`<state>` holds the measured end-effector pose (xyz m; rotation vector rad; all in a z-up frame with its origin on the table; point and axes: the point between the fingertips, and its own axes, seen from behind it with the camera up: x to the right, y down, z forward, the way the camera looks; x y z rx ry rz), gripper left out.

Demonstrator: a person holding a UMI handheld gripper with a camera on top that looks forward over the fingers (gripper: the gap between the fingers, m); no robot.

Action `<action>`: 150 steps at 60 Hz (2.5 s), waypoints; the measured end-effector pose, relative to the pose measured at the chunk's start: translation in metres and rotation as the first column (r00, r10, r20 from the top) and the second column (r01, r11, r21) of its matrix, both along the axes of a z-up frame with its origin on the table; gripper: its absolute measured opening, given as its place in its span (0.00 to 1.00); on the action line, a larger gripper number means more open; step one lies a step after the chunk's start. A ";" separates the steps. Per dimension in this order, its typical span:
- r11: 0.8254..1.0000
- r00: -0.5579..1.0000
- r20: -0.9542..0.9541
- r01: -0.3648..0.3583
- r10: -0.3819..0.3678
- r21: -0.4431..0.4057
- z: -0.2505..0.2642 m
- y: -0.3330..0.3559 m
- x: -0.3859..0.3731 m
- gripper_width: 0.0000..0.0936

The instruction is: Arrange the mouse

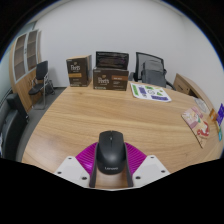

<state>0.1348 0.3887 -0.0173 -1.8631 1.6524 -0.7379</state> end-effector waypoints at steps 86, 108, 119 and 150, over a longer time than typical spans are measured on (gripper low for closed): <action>0.904 0.912 0.016 0.408 -0.409 -0.126 0.019 -0.456 0.094 0.90; 0.953 0.954 0.085 0.294 -0.287 -0.074 0.188 -0.403 -0.089 0.92; 0.962 0.963 0.065 0.267 -0.263 -0.059 0.225 -0.403 -0.215 0.92; 0.967 0.967 0.024 0.255 -0.255 -0.012 0.216 -0.435 -0.376 0.93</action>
